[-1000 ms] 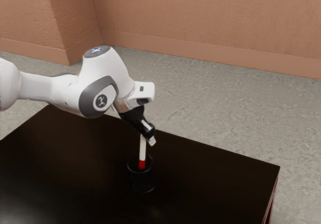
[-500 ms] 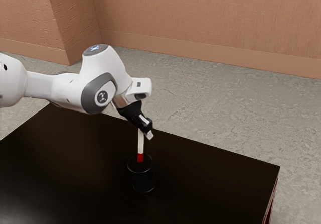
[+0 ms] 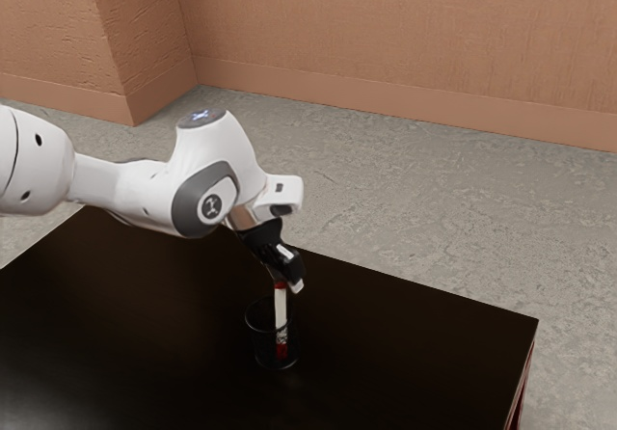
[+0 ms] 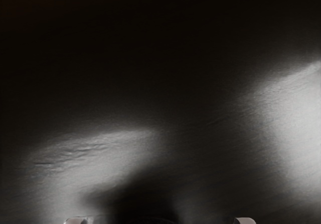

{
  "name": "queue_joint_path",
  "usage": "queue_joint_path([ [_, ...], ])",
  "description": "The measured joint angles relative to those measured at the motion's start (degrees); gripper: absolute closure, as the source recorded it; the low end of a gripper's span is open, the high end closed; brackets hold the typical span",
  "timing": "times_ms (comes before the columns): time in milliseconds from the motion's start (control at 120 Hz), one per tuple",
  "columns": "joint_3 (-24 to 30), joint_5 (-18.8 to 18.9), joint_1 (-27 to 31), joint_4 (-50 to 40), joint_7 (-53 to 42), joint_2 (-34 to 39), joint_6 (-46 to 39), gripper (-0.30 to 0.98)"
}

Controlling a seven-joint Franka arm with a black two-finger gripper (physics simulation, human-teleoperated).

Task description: Put the marker into the pen holder.

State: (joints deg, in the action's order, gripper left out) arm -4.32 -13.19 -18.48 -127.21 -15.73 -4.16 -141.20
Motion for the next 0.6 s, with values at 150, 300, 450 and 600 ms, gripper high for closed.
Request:
queue_joint_path([
  [150,-1.6,1.3,0.0,6.6,-1.2,0.8,2.6,0.17],
  [300,-7.5,13.1,0.0,29.3,1.2,1.6,23.7,0.08],
  [450,-9.2,19.0,5.2,35.0,4.4,6.0,38.3,0.04],
  [600,6.1,18.9,27.3,36.8,6.5,5.0,46.4,0.02],
])
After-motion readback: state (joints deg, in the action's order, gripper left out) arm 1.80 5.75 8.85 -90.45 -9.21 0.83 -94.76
